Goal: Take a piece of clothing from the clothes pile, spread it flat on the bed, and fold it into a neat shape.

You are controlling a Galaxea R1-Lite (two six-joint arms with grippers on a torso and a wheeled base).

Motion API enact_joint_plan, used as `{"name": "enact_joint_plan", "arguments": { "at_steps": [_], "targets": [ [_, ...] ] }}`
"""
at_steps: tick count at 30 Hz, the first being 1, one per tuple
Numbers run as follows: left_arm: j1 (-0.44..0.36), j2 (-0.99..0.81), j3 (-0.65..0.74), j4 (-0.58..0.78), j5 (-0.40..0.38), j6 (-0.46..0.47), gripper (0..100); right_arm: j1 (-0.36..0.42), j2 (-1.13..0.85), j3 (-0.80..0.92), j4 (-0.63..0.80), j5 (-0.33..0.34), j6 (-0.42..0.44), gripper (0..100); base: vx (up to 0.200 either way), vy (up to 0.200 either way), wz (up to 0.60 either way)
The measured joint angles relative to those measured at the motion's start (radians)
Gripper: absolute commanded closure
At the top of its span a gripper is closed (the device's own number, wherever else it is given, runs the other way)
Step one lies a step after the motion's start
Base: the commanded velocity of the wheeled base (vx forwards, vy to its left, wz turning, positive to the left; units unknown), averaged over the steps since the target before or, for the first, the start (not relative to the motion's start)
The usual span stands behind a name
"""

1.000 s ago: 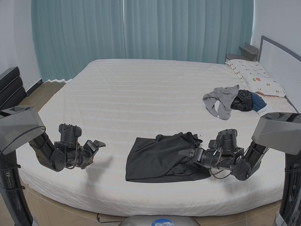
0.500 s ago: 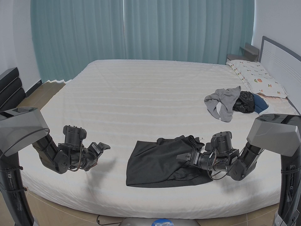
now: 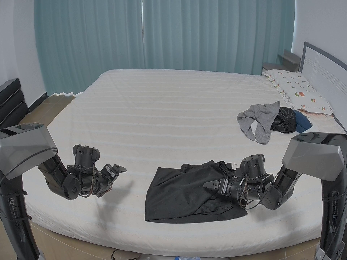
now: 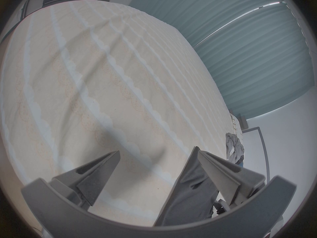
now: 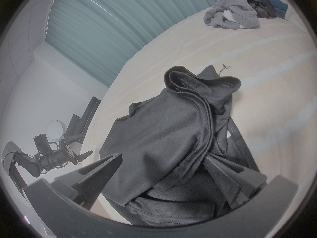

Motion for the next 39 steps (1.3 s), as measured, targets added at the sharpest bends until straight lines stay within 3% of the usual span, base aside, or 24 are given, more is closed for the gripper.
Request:
{"name": "enact_joint_plan", "arguments": {
  "at_steps": [2,3,15,39],
  "targets": [
    [-0.001,0.000,0.000,0.000,0.000,0.000,0,0.000,-0.001,0.007,-0.002,0.000,0.000,0,0.000,0.000,0.00],
    [0.000,0.000,0.000,0.000,0.000,0.000,0,0.000,-0.001,0.009,-0.003,0.000,0.000,100,0.000,0.000,0.00],
    [0.000,0.000,0.000,0.000,0.001,0.000,0,0.000,-0.001,0.017,-0.001,-0.056,0.001,100,0.000,0.000,0.00],
    [-0.001,0.000,0.000,0.001,0.002,0.001,0,-0.009,-0.158,0.058,0.013,-0.021,0.045,100,0.000,0.000,0.00]
  ]
}}
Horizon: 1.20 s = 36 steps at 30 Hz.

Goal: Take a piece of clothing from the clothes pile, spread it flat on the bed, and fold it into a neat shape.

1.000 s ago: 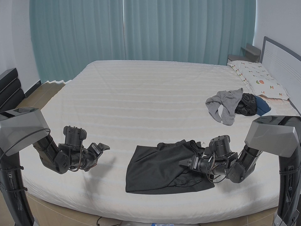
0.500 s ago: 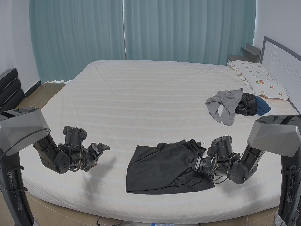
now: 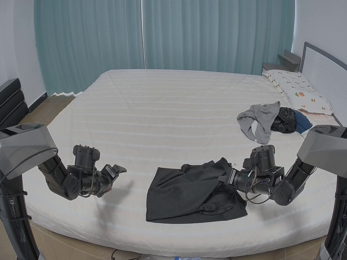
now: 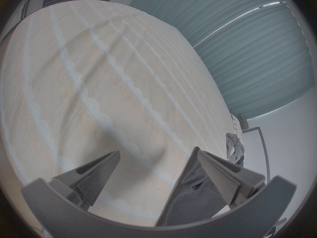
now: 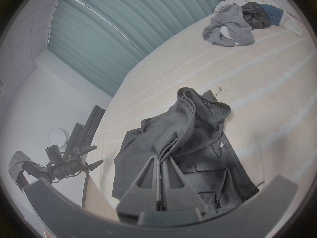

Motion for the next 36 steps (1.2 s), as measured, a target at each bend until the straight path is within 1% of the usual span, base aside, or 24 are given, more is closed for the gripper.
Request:
{"name": "enact_joint_plan", "arguments": {
  "at_steps": [8,18,25,30,36],
  "targets": [
    [-0.026,-0.007,0.007,0.000,0.003,0.002,0,-0.019,-0.053,0.008,0.031,0.049,0.000,100,0.000,0.000,0.00],
    [-0.042,-0.010,0.009,0.000,0.004,0.003,0,-0.014,-0.120,-0.030,0.130,0.052,-0.028,100,0.000,0.000,0.00],
    [-0.048,-0.017,0.012,0.001,0.004,0.002,0,0.025,-0.122,-0.067,0.151,0.047,-0.054,100,0.000,0.000,0.00],
    [-0.061,-0.026,0.017,0.002,0.005,0.002,0,0.053,-0.105,-0.126,0.198,0.043,-0.078,100,0.000,0.000,0.00],
    [-0.085,-0.041,0.024,0.003,0.005,-0.010,0,0.127,-0.071,-0.217,0.238,0.030,-0.108,100,0.000,0.000,0.00]
  ]
}}
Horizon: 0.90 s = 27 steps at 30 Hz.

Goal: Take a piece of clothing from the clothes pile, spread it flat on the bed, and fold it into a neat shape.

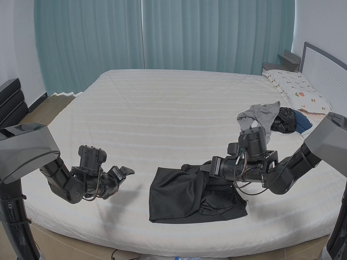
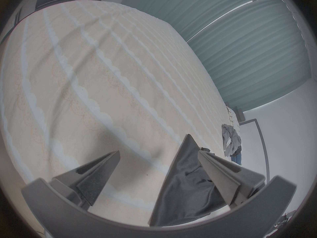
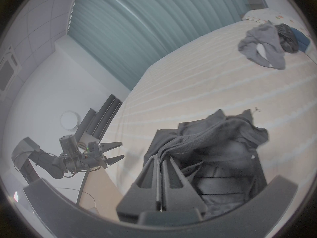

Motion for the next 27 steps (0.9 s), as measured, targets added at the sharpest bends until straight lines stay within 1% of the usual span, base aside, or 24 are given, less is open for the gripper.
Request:
{"name": "enact_joint_plan", "arguments": {
  "at_steps": [6,10,13,16,20,23,24,27],
  "targets": [
    [-0.049,-0.027,0.011,0.000,0.001,-0.017,0,0.021,0.055,-0.052,0.001,-0.043,-0.018,100,0.000,0.000,0.00],
    [-0.084,-0.051,0.016,0.003,0.003,-0.017,0,0.018,0.077,-0.068,-0.003,-0.050,-0.017,100,0.000,0.000,0.00],
    [-0.126,-0.071,0.020,0.006,0.003,-0.013,0,0.008,0.085,-0.073,-0.003,-0.051,-0.016,100,0.000,0.000,0.00],
    [-0.172,-0.088,0.023,0.007,0.003,0.016,0,-0.008,0.089,-0.084,-0.005,-0.051,-0.012,100,0.000,0.000,0.00],
    [-0.229,-0.101,0.025,0.009,0.000,0.081,0,-0.031,0.090,-0.092,-0.009,-0.050,-0.008,100,0.000,0.000,0.00],
    [-0.263,-0.102,0.018,0.010,0.000,0.099,0,-0.041,0.091,-0.093,-0.015,-0.050,-0.007,100,0.000,0.000,0.00],
    [-0.274,-0.100,0.008,0.010,0.000,0.103,0,-0.044,0.092,-0.093,-0.015,-0.049,-0.007,0,0.000,0.000,0.00],
    [-0.293,-0.086,-0.025,0.011,0.002,0.106,0,-0.048,0.102,-0.095,-0.019,-0.044,-0.003,0,0.000,0.000,0.00]
  ]
}}
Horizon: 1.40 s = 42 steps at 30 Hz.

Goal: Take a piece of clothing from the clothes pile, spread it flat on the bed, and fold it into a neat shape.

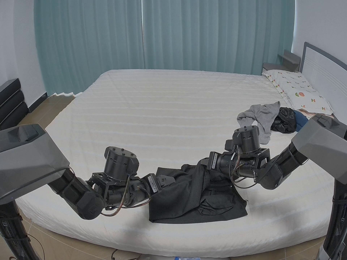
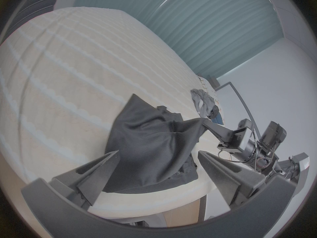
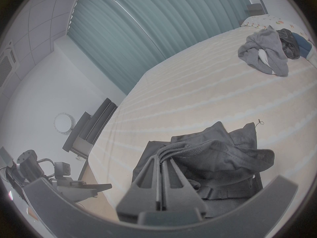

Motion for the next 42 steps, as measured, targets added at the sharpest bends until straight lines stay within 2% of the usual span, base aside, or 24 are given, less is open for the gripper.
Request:
{"name": "enact_joint_plan", "arguments": {
  "at_steps": [10,14,19,25,35,42],
  "targets": [
    [0.014,0.052,-0.029,-0.006,0.003,-0.028,0,-0.015,0.098,-0.096,-0.006,0.003,0.134,0,0.000,0.000,0.00],
    [0.020,0.069,-0.026,-0.009,0.003,-0.033,0,-0.043,0.099,-0.093,-0.013,0.012,0.144,0,0.000,0.000,0.00],
    [0.032,0.081,-0.024,-0.013,0.002,-0.056,0,-0.090,0.047,-0.011,-0.020,0.079,0.139,0,0.000,0.000,0.00],
    [0.054,0.087,-0.023,-0.014,0.000,-0.076,0,-0.133,-0.029,0.133,-0.045,0.179,0.103,0,0.000,0.000,0.00],
    [0.062,0.097,-0.019,-0.015,-0.003,-0.081,0,-0.141,-0.021,0.148,-0.090,0.196,0.074,0,0.000,0.000,0.00],
    [0.066,0.102,-0.015,-0.016,-0.004,-0.082,0,-0.150,-0.017,0.254,-0.100,0.246,-0.079,0,0.000,0.000,0.00]
  ]
}}
